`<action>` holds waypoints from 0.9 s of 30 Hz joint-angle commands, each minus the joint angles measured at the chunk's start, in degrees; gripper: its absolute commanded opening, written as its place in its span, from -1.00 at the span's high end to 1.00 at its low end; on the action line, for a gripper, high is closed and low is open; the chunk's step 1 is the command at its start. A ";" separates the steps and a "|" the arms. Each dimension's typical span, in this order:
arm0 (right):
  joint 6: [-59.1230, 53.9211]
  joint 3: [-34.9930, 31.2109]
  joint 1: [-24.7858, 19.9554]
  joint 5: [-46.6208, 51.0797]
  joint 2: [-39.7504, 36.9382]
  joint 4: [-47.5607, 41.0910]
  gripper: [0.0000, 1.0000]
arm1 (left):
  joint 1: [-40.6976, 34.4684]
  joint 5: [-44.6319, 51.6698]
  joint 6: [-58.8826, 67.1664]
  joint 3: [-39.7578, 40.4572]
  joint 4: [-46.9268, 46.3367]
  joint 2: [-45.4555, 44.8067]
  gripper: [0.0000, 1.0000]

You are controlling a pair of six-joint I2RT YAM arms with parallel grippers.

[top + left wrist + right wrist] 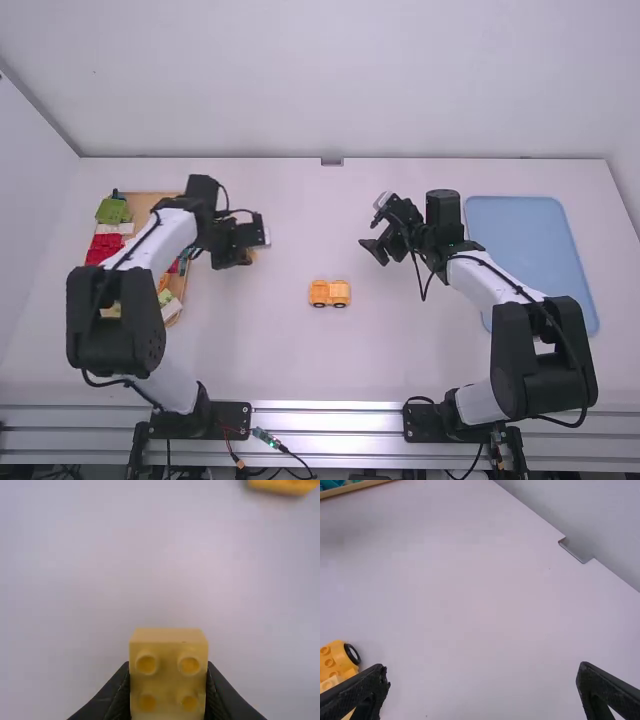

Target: Assemble lego blocks to make yellow taxi

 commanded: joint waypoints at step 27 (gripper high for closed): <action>-0.22 1.75 -2.01 -3.48 -1.19 2.21 -0.98 | -14.14 2.03 0.81 -9.31 8.41 8.49 0.95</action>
